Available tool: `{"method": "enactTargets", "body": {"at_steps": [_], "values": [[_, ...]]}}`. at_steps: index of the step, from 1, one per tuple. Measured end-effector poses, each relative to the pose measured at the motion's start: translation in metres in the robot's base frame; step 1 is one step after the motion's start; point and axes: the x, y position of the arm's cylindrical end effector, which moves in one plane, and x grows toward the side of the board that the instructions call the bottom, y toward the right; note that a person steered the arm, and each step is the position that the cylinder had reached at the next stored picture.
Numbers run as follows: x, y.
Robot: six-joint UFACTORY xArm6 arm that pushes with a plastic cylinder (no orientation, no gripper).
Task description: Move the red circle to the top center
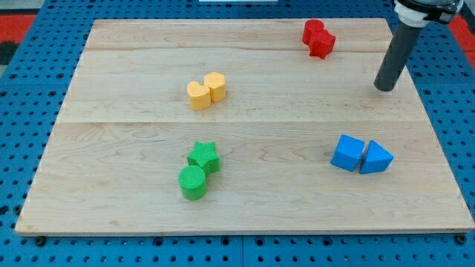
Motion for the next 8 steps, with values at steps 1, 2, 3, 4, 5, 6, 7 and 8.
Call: {"method": "enactTargets", "body": {"at_steps": [1,2,3,4,5,6,7,8], "values": [[-0.009,0.014],[-0.058,0.015],[-0.101,-0.007],[-0.115,-0.027],[-0.118,-0.027],[-0.122,-0.027],[-0.139,-0.033],[-0.143,-0.077]]}}
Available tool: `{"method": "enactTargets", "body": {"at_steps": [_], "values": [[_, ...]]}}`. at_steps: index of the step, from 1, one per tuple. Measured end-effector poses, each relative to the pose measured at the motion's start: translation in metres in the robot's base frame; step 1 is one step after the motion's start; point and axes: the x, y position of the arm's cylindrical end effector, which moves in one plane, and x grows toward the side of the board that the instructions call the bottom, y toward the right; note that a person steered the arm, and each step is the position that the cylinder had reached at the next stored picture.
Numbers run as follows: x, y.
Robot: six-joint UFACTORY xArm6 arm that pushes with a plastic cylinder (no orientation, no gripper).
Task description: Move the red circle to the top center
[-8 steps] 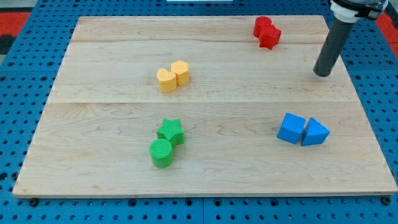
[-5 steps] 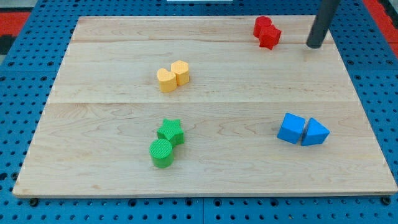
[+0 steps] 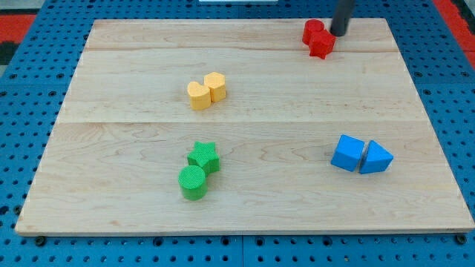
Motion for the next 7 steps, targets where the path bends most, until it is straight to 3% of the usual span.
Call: {"method": "enactTargets", "body": {"at_steps": [1,5,7], "values": [[0.0,-0.072],[-0.005,-0.069],[-0.011,-0.132]]}}
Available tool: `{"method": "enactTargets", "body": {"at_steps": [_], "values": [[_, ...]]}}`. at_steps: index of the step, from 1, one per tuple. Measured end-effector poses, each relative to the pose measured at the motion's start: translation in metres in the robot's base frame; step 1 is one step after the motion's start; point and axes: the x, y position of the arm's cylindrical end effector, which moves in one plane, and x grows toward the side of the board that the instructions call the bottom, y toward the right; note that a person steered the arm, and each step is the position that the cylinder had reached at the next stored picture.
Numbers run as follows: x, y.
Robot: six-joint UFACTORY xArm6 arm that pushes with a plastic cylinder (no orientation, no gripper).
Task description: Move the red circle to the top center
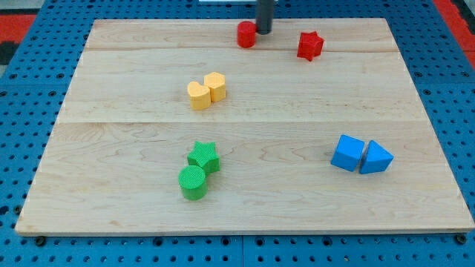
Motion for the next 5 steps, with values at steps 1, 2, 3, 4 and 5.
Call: {"method": "enactTargets", "body": {"at_steps": [1,2,3,4,5], "values": [[-0.007,0.016],[-0.01,0.042],[-0.009,0.008],[-0.009,0.056],[0.021,0.035]]}}
